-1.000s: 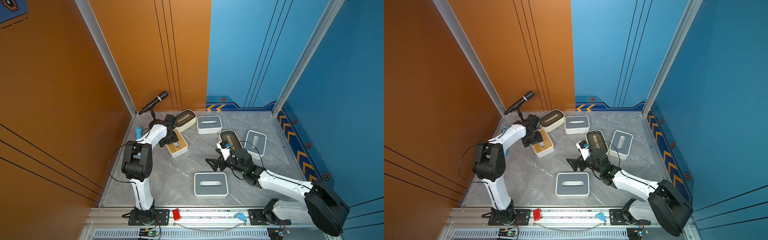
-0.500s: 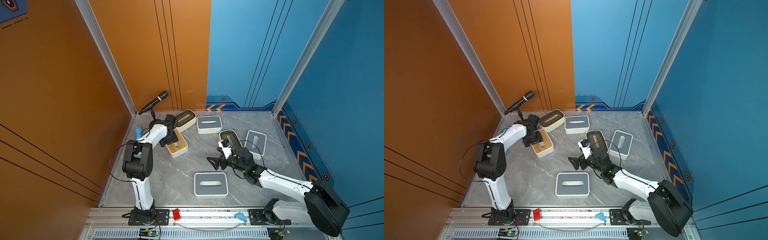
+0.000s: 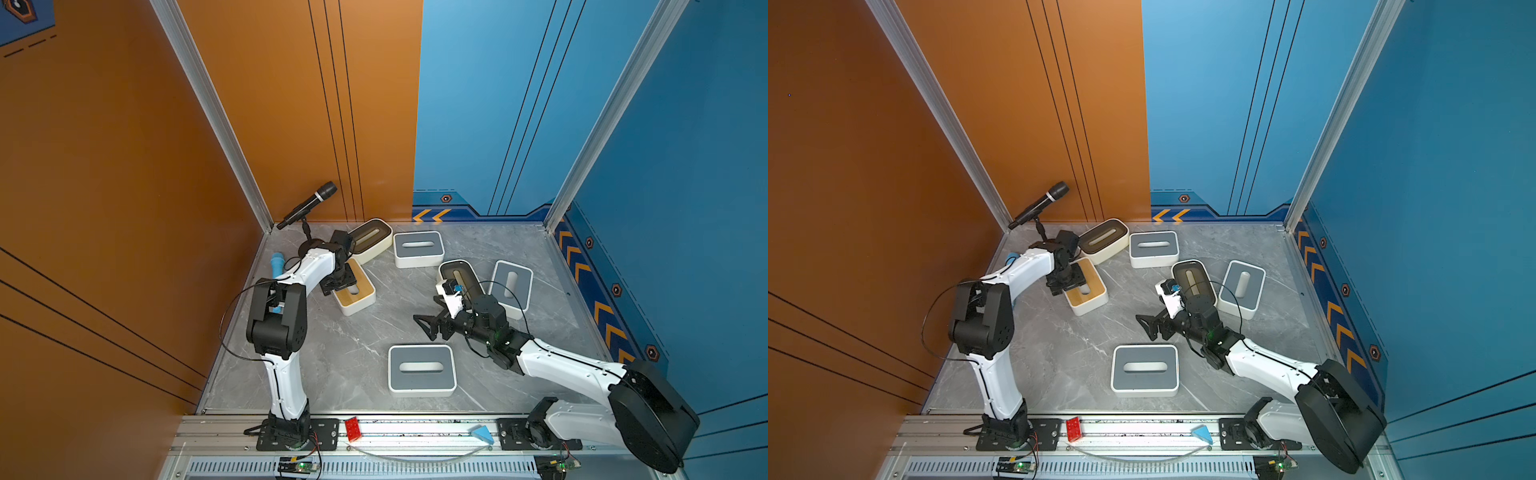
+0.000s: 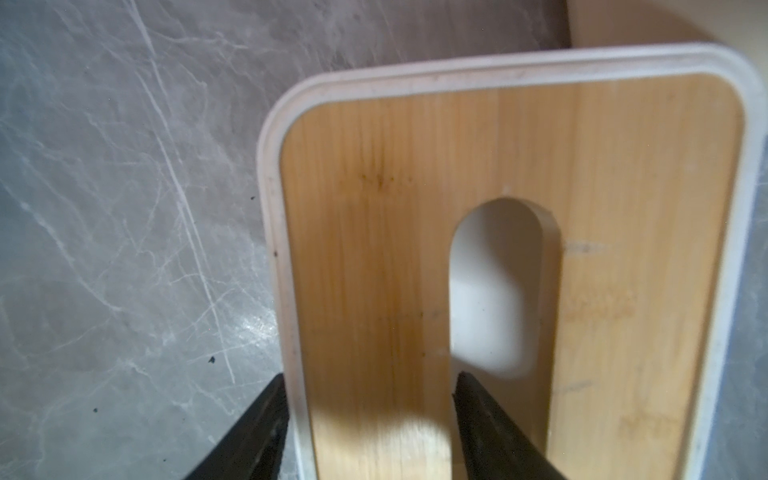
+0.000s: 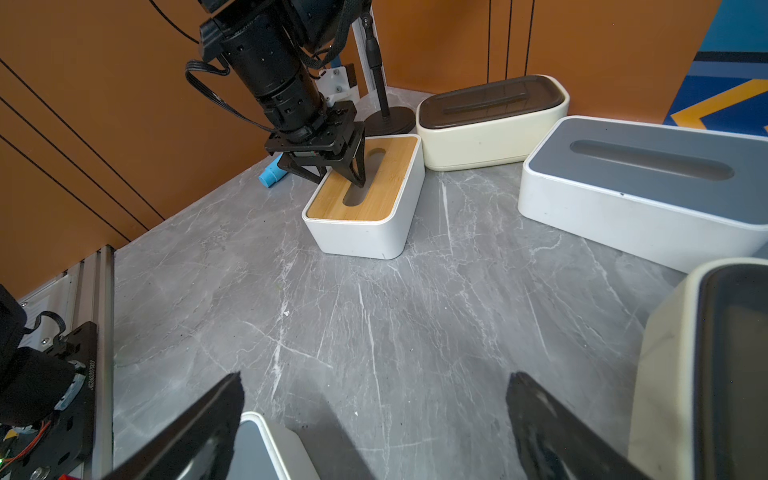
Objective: Stack the tissue boxes
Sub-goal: Pick up the tissue box from the center of the board.
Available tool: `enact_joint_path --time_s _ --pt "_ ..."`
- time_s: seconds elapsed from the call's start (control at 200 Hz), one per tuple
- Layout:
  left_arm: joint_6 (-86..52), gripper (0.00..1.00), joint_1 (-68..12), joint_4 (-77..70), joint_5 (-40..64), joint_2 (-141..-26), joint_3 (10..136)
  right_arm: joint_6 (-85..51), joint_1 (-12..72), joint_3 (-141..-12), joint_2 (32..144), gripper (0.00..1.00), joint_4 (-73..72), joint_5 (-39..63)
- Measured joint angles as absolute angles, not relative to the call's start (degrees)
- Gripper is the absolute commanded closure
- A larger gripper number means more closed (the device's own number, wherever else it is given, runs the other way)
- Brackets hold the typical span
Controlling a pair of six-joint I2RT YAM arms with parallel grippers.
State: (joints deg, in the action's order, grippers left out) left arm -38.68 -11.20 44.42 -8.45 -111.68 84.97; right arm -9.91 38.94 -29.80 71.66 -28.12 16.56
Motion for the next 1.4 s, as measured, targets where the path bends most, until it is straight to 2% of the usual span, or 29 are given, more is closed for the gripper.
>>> enact_joint_path --time_s 0.395,0.731,1.402 --pt "-38.89 0.44 -11.20 44.40 -8.23 -111.68 84.97 -9.56 39.35 -31.18 75.55 0.00 -26.26 19.57" --pt "-39.03 0.50 -10.61 44.01 -6.79 -111.68 84.97 -5.41 46.52 -36.60 80.82 0.00 -21.19 19.92" --pt "-36.01 0.54 -12.84 43.97 -6.31 -110.45 84.90 -4.95 44.56 -36.67 81.01 0.00 -20.10 19.33"
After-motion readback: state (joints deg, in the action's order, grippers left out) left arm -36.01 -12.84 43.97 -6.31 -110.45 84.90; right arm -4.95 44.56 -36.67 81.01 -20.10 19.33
